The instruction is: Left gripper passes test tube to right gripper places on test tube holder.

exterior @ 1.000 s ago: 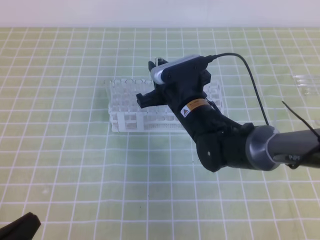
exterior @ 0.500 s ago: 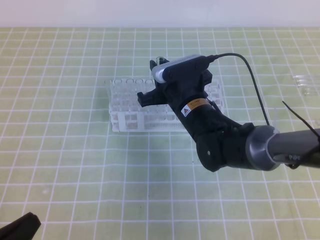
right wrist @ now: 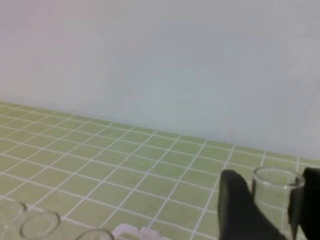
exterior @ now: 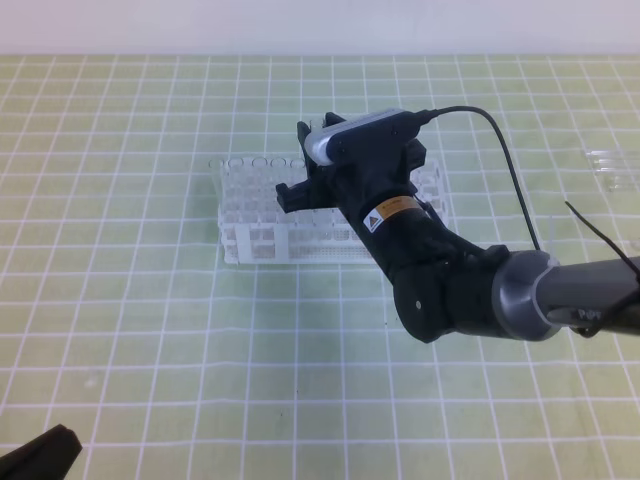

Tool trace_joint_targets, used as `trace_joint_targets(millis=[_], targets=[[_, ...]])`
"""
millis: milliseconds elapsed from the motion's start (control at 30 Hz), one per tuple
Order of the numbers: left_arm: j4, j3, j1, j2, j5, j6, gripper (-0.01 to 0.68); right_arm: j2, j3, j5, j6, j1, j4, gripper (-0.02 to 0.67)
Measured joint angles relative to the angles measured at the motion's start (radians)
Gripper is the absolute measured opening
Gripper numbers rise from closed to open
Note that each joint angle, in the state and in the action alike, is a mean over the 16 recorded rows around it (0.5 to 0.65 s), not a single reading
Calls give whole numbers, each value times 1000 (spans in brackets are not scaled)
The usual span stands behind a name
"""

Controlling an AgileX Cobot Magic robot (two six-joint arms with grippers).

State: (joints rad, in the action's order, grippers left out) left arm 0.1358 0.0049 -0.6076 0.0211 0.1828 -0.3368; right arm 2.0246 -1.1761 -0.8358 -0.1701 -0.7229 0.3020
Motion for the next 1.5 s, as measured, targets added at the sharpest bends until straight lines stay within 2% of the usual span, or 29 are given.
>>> trace_joint_targets(millis=[233, 967, 1500], targets=[[0, -1, 0, -1, 2, 0, -2, -2, 0, -1, 0, 0, 1, 258], [-1, -1, 0, -1, 6, 0, -2, -9, 0, -9, -42, 0, 63, 262], [-1, -1, 0, -2, 6, 0, -2, -39, 0, 21, -50, -1, -5, 280]])
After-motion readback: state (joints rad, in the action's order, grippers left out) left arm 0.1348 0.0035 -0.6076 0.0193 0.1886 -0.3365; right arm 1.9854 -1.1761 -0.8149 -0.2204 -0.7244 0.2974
